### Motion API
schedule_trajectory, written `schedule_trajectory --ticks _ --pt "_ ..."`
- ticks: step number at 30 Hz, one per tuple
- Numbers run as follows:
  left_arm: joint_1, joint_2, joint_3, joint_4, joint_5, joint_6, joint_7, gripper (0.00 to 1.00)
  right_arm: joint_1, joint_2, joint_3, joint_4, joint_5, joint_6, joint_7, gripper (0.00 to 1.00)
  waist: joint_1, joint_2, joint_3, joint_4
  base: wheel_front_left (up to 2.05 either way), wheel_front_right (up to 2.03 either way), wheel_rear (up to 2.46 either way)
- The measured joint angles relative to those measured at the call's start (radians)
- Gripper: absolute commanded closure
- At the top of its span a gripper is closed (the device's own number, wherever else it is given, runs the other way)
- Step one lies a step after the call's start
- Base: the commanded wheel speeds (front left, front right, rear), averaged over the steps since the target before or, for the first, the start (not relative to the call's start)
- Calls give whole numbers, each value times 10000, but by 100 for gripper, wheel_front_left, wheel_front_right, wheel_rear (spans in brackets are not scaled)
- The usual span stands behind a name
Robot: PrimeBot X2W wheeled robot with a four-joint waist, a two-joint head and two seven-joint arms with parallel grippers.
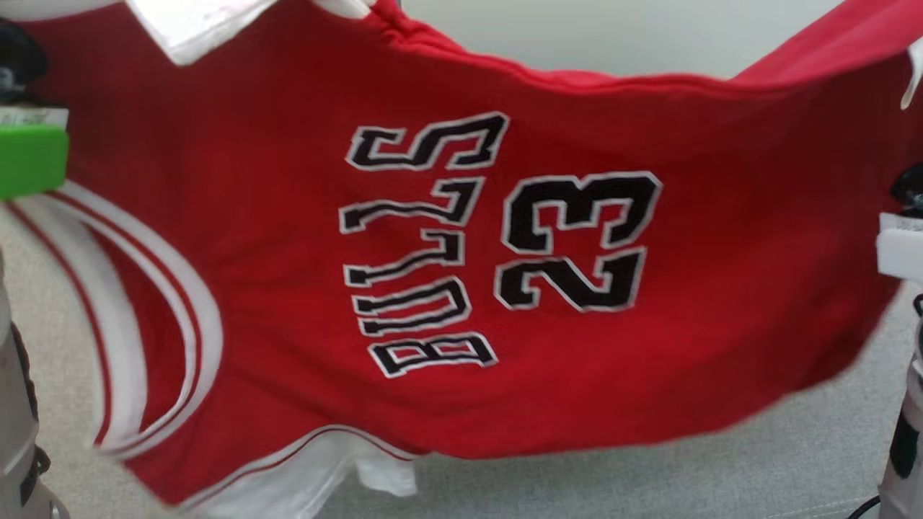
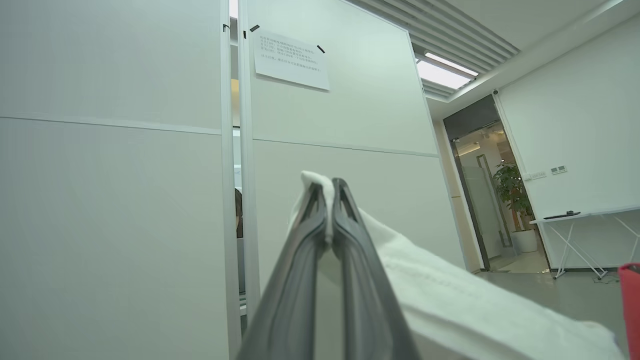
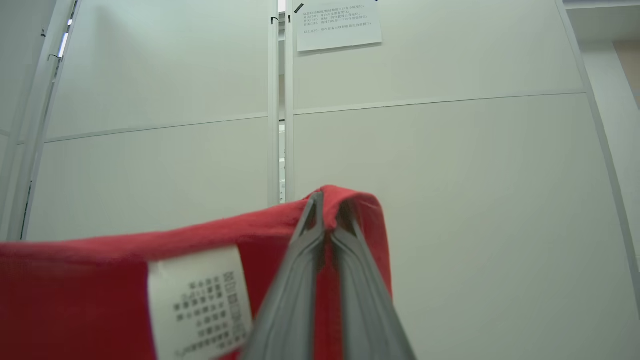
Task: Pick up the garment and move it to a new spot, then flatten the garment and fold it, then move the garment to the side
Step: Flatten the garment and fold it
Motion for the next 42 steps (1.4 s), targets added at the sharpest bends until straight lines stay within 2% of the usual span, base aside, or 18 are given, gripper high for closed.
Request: schedule_trajectory --ticks 4,10,16,21,25,29,32,37,42 --pt "-6 40 -163 662 -40 -4 128 100 -216 -56 -251 366 -184 0 236 100 0 0 299 -5 0 0 0" --pt "-227 138 -299 2360 140 -148 -77 100 -939 -197 347 2299 -224 0 150 100 0 0 1019 9 0 0 0" --pt "-2102 387 -652 4475 915 -385 -612 100 -3784 -299 1220 5028 -702 0 -539 100 0 0 1993 1 0 0 0" --pt "-4595 355 -1118 6621 1939 -477 -1730 100 -6916 -217 1354 7879 -1442 0 -1369 100 1 0 2925 32 0 0 0" --pt "-6232 71 -1411 8506 2679 -456 -2945 100 -9002 -132 1137 10299 -2456 0 -2263 100 1 0 3622 137 0 0 0" --pt "-7156 -197 -1521 10209 3114 -276 -4266 100 -10101 -50 880 12316 -3448 0 -3145 100 1 0 4124 338 0 0 0" --pt "-7503 -443 -1582 11066 3160 -286 -4974 100 -10570 8 924 13375 -4046 0 -3691 100 1 0 4468 496 0 0 0" --pt "-6937 -1018 -1758 11647 2777 -617 -5288 100 -10224 38 1206 14506 -4280 0 -4079 100 2 0 5035 765 0 0 0" --pt "-5427 -1103 -1417 10433 2238 -725 -5333 100 -9541 48 1492 14280 -4111 0 -4128 100 1 -1 5578 994 0 0 0"
